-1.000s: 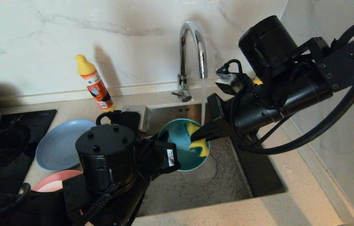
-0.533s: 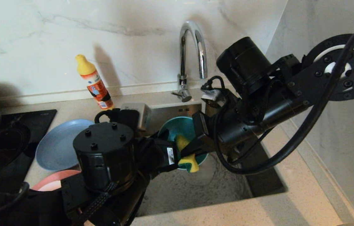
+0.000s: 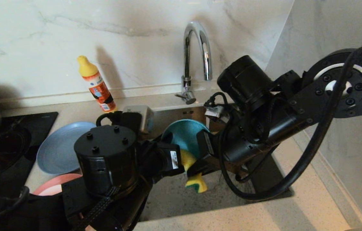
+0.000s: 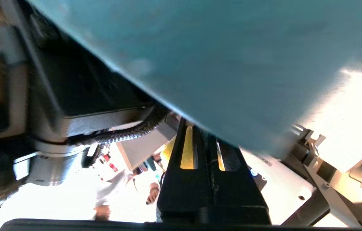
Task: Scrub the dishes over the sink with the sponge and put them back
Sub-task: Wipe the bowl
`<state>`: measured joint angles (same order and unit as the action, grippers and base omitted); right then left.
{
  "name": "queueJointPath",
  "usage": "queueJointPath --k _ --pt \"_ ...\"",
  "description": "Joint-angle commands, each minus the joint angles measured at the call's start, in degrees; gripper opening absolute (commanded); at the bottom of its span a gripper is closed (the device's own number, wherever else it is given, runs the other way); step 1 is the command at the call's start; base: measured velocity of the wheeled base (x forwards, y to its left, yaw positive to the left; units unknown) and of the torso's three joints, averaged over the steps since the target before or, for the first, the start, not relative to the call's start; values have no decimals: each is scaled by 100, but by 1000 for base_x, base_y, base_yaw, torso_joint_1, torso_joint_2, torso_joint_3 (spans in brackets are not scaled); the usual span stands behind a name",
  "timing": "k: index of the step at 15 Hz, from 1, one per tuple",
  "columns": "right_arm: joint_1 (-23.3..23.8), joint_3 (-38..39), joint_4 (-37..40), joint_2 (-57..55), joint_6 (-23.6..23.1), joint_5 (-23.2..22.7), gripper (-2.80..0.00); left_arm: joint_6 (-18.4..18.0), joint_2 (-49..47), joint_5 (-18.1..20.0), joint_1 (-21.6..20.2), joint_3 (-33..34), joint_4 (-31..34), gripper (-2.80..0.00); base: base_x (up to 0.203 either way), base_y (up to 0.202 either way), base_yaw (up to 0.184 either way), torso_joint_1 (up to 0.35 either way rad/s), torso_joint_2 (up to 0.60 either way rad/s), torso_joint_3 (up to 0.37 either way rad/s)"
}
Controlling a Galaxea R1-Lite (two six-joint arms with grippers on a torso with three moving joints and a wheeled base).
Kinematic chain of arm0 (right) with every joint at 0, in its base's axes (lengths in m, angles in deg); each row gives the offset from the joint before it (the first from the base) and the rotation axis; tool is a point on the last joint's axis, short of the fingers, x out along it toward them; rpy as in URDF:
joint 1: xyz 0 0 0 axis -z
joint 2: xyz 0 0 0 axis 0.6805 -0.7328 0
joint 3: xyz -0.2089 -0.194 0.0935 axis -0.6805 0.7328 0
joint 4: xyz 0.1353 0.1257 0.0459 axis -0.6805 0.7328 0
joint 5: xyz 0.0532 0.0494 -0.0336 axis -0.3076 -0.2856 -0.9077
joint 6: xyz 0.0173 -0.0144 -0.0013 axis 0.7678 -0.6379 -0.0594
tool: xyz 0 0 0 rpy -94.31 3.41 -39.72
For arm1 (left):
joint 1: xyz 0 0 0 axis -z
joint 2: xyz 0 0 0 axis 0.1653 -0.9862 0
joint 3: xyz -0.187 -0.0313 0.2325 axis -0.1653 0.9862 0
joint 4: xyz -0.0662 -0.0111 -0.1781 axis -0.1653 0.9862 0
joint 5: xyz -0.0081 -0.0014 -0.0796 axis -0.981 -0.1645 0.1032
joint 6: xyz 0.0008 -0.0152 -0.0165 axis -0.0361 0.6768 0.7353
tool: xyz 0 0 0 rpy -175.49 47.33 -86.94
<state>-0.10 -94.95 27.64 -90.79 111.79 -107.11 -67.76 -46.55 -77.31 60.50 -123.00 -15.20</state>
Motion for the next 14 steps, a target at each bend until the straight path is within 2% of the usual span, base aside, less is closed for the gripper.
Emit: queueJointPath --k 1,6,14 --pt "98 17 29 262 19 -15 -280 10 -80 -18 0 -40 -31 -280 0 0 0 0 0 0" --pt "369 -27 10 470 21 -15 -280 26 -126 -35 0 5 -110 -280 0 0 0 0 0 0" --pt "303 -378 -138 441 -24 -37 -280 26 -179 -27 -9 20 -119 -280 0 0 0 0 0 0"
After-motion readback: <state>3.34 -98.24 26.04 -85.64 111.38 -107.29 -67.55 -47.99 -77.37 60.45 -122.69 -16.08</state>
